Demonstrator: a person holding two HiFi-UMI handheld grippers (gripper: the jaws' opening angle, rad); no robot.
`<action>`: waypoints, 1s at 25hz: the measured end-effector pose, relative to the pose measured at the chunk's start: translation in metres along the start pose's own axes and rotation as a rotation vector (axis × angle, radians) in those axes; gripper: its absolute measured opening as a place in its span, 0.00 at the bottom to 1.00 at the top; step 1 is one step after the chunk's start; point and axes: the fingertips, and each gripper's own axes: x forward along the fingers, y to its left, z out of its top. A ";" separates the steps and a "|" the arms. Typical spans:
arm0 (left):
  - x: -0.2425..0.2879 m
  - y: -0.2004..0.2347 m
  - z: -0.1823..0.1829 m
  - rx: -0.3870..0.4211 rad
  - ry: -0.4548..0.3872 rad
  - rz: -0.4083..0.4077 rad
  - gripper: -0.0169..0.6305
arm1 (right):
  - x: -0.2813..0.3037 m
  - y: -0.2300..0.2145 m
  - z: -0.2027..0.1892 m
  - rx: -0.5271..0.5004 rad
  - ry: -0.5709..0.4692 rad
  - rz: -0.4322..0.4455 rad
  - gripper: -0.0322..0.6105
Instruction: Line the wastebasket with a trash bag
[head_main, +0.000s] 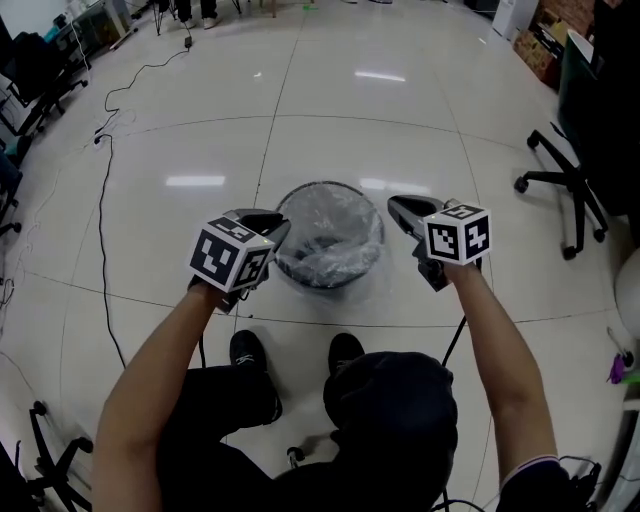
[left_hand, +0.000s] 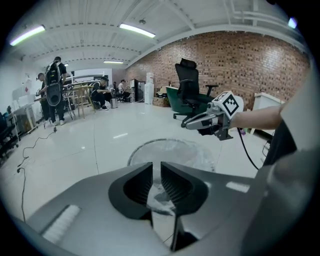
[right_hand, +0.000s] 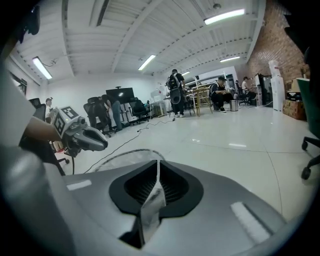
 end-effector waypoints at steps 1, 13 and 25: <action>0.002 -0.009 0.002 0.007 -0.001 -0.010 0.12 | -0.001 0.011 0.000 -0.007 0.007 0.018 0.08; 0.058 -0.072 0.005 0.037 0.034 -0.103 0.12 | 0.029 0.067 -0.033 -0.153 0.239 0.078 0.07; 0.080 -0.103 -0.027 0.147 0.210 -0.265 0.12 | 0.022 0.056 -0.063 -0.165 0.238 0.075 0.05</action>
